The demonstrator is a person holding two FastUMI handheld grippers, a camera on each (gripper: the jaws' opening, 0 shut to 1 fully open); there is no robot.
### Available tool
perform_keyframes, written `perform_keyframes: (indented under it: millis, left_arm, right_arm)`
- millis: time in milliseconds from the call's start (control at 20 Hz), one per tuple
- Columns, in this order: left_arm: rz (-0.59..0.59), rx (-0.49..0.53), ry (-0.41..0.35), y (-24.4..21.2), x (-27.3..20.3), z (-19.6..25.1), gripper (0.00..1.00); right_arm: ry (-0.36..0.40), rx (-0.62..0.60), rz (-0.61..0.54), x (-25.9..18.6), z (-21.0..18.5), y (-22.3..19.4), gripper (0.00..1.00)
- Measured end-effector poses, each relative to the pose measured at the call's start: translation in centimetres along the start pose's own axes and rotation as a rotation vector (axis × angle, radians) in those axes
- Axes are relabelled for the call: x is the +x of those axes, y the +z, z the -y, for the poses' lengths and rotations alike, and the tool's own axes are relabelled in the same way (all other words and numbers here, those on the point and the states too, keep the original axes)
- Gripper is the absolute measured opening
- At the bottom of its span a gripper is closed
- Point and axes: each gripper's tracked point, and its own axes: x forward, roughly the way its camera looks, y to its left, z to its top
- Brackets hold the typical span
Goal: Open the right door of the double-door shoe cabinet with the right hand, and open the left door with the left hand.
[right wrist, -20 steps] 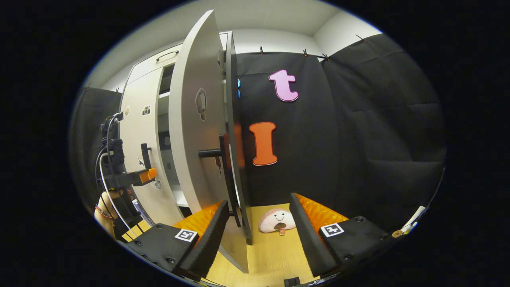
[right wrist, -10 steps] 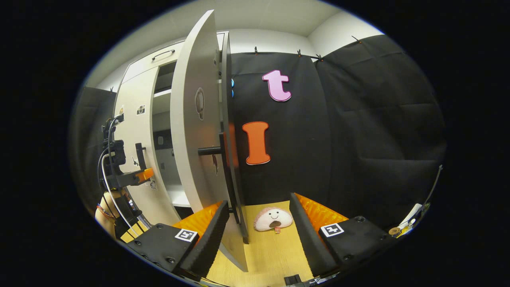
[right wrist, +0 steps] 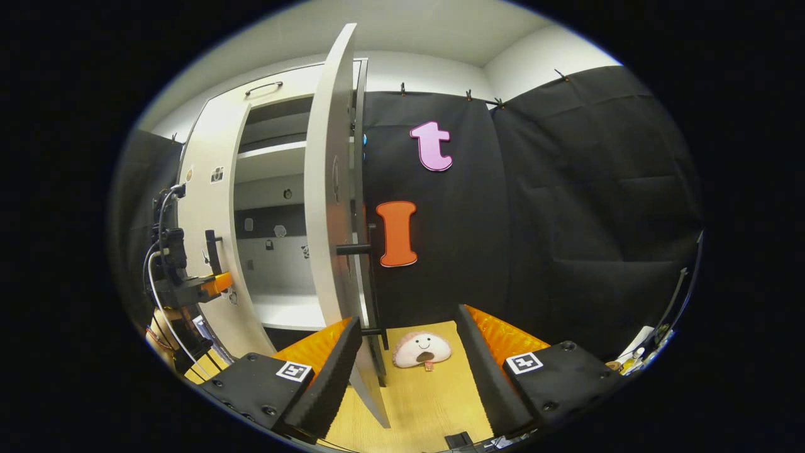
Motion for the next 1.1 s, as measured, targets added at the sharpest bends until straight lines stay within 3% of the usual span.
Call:
perform_keyframes:
  millis: [100,200,750,800,900,1100]
  left_arm:
    - [0.004,0.006,-0.019,0.1,-0.6,-0.3,0.18]
    - [0.003,0.000,-0.038,0.4,-1.5,-0.5,0.17]
    - [0.008,0.001,-0.115,0.0,-4.0,-2.3,0.18]
    - [0.008,-0.003,-0.127,0.0,-4.2,-2.4,0.17]
    - [0.008,-0.014,-0.147,-0.3,-4.7,-2.8,0.17]
    - [0.008,-0.017,-0.173,-0.5,-5.9,-3.5,0.17]
  right_arm:
    - [-0.006,0.002,0.002,-0.4,-0.3,-0.1,1.00]
    - [-0.007,0.010,-0.002,-0.8,-0.7,-0.1,0.89]
    - [-0.010,0.040,-0.003,-4.0,-4.4,-1.2,0.89]
    - [-0.007,0.047,-0.004,-4.3,-5.1,-1.5,1.00]
    - [-0.006,0.053,-0.005,-4.7,-6.0,-2.0,0.95]
    - [0.000,0.059,-0.014,-5.5,-7.7,-2.6,0.95]
